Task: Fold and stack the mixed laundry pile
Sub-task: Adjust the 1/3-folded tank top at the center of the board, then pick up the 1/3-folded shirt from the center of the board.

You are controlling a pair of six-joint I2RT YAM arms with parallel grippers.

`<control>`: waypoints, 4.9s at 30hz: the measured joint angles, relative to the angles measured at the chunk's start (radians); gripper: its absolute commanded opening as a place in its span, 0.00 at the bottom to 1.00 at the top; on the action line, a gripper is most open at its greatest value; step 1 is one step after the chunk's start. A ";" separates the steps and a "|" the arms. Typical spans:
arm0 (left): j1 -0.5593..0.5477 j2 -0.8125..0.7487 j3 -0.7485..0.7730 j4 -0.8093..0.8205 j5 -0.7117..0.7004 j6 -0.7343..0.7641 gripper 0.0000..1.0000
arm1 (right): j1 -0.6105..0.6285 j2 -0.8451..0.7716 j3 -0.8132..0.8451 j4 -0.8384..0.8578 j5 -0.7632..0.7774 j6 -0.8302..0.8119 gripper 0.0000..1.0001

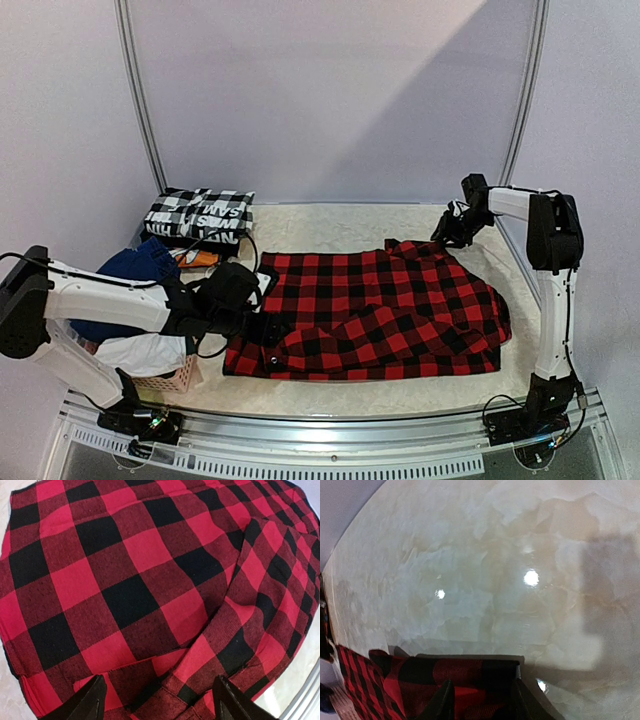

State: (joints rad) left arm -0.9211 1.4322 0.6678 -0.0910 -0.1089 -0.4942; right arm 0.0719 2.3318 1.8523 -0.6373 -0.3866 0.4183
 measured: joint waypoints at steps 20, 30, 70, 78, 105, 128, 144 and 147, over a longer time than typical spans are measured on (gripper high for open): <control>-0.040 -0.132 -0.044 -0.005 -0.023 -0.022 0.72 | 0.164 -0.364 -0.338 0.049 -0.023 -0.054 0.00; -0.053 -0.181 -0.044 -0.026 -0.041 -0.021 0.71 | 0.423 -0.679 -0.764 0.208 0.063 -0.015 0.01; -0.143 0.557 0.743 0.013 0.034 0.128 0.64 | 0.244 -0.900 -1.062 0.399 0.197 0.229 0.70; -0.148 0.749 0.893 0.019 0.077 0.136 0.63 | 0.191 -0.799 -1.117 0.509 0.087 0.236 0.72; -0.149 0.853 0.900 0.031 0.078 0.126 0.59 | 0.180 -0.752 -1.182 0.719 0.003 0.278 0.13; -0.149 0.853 0.894 0.045 0.077 0.126 0.58 | 0.230 -0.882 -0.976 0.518 -0.012 0.153 0.00; -0.145 0.592 0.635 0.053 -0.014 0.116 0.59 | 0.534 -0.864 -0.820 0.375 0.066 -0.064 0.00; -0.140 0.480 0.526 0.058 -0.066 0.097 0.59 | 0.598 -0.857 -0.827 0.361 0.074 -0.091 0.00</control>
State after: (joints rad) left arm -1.0611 1.9121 1.1938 -0.0330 -0.1745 -0.3973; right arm 0.6697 1.4750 1.0256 -0.2764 -0.3126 0.3271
